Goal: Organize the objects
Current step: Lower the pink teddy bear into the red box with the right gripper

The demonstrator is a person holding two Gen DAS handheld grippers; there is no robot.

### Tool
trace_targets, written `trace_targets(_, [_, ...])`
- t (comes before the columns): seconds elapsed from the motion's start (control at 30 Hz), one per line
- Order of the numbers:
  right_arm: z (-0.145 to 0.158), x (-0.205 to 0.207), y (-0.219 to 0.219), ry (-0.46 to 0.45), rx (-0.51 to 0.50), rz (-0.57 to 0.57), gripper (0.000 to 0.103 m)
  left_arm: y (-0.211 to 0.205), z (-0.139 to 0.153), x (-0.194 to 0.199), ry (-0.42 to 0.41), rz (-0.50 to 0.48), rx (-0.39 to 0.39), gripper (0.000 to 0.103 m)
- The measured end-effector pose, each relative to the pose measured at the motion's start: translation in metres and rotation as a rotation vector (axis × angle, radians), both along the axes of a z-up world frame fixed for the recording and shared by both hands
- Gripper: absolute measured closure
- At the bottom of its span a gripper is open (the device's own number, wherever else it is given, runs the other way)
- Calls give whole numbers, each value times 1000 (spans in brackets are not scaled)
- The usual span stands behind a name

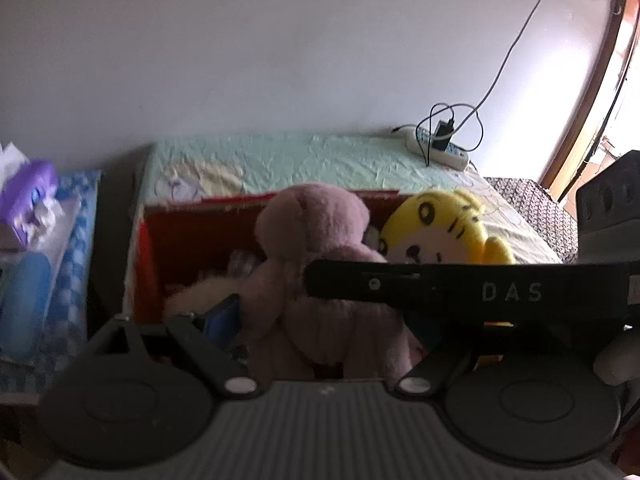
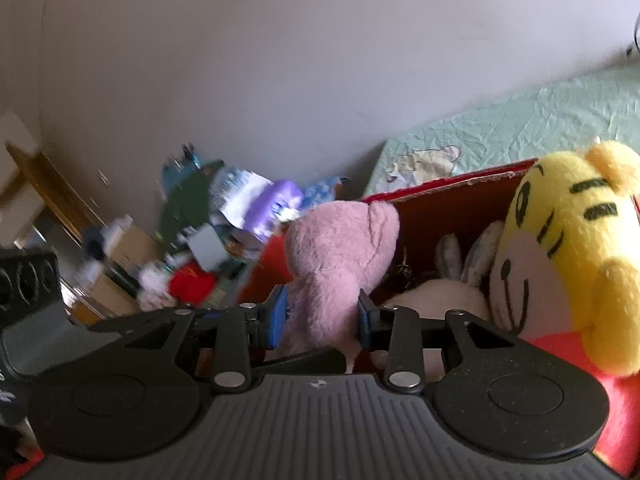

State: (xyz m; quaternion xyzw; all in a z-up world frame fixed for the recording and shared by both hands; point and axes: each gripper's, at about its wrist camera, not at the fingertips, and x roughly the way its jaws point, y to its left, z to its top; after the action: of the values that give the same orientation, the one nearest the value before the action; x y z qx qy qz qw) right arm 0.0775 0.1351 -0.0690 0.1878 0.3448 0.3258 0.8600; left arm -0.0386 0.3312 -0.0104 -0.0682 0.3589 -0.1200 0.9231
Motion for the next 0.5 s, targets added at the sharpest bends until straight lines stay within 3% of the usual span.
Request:
trace_targets(0.3, [-10, 11, 21, -62, -164, 7, 65, -5, -23, 11, 45, 2, 54, 19])
trace_targets(0.5, [-13, 10, 18, -29, -246, 34, 66, -3, -31, 11, 82, 4, 72, 18])
